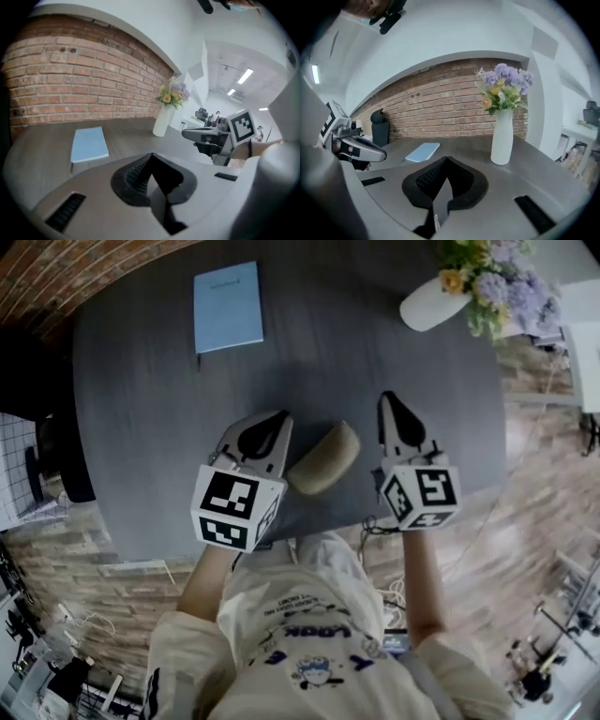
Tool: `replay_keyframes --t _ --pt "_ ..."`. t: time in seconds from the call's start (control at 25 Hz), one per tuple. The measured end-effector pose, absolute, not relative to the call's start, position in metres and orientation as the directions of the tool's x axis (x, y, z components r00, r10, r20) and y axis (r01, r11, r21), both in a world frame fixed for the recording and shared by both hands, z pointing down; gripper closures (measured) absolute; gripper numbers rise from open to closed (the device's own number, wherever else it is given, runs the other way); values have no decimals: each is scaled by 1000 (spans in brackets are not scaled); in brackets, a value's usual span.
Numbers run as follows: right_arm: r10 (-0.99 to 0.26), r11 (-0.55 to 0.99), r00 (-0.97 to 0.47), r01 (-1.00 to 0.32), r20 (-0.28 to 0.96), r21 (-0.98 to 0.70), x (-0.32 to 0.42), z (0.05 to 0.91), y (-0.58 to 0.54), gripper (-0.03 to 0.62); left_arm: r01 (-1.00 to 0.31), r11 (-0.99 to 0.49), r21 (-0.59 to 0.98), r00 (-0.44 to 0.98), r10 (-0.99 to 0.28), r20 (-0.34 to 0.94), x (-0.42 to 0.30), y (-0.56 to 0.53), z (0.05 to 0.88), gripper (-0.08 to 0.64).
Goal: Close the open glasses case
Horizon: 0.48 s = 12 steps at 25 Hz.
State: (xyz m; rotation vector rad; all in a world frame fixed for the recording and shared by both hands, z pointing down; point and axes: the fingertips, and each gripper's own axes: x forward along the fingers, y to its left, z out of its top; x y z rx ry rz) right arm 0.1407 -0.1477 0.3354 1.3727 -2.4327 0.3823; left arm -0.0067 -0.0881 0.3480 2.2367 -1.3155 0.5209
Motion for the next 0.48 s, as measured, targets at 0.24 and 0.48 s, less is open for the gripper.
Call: replay_keyframes --t 0.24,0.48 --pt "-846 421 -420 -904 329 -73 132 300 -125 591 -928 -368 66 362 -842 399 -28 -92 303 558" --pt "-890 367 -362 -930 278 -34 139 276 -101 591 -953 -302 6 290 -908 302 -41 -79 269 558"
